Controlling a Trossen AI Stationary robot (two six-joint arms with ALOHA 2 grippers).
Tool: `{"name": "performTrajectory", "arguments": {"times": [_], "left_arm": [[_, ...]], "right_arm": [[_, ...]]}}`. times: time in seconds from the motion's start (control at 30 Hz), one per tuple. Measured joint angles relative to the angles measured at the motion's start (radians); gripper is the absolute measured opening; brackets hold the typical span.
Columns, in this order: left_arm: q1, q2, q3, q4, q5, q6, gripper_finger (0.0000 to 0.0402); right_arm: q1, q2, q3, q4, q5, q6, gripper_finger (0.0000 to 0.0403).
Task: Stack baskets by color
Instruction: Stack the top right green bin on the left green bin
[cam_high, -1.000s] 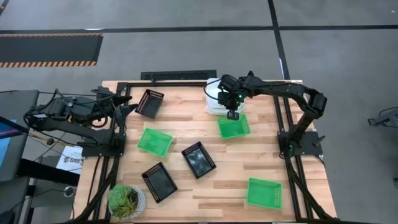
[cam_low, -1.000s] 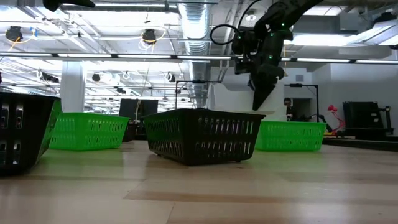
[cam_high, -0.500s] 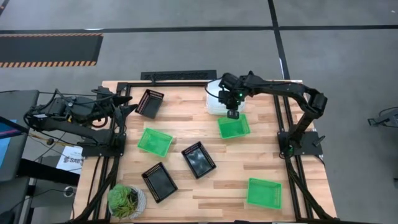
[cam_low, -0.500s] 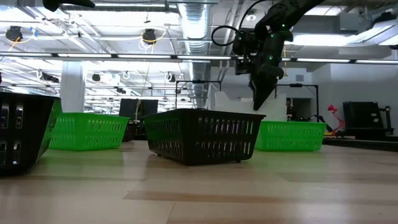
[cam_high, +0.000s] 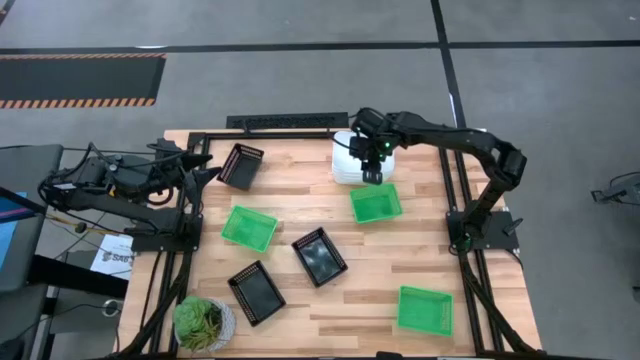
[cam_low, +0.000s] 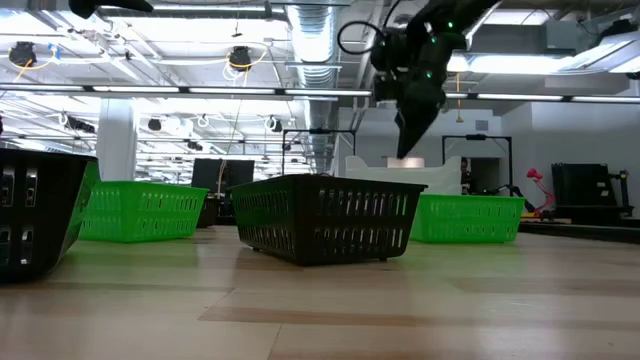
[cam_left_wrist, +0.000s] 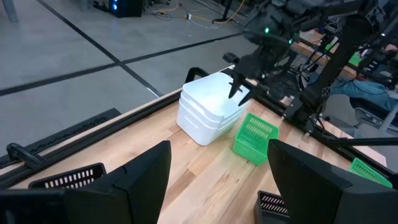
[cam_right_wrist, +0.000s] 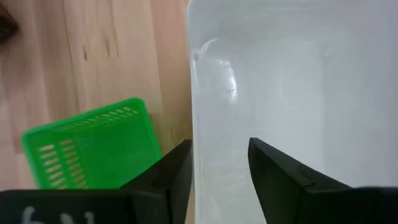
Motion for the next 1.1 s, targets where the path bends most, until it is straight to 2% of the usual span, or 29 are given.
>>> {"name": "performTrajectory", "arguments": {"times": [0.23, 0.47, 0.7, 0.9, 1.1], "left_arm": [[0.000, 0.000, 0.000, -0.001, 0.025, -0.001, 0.0256], [0.000, 0.000, 0.000, -0.001, 0.037, 0.002, 0.0256], [0.000, 0.000, 0.000, -0.001, 0.056, 0.000, 0.0256], [0.000, 0.000, 0.000, -0.001, 0.081, 0.000, 0.0256], [0.000, 0.000, 0.000, -0.001, 0.081, 0.001, 0.0256]], "right_arm": [[0.027, -0.004, 0.101, -0.173, 0.000, 0.074, 0.0181], [0.138, -0.011, 0.103, -0.329, -0.011, 0.188, 0.0178], [0.327, -0.010, 0.061, -0.321, -0.036, 0.282, 0.0180], [0.473, -0.009, -0.053, -0.232, -0.029, 0.352, 0.0175], [0.536, -0.009, -0.201, -0.086, 0.038, 0.381, 0.0174]]}}
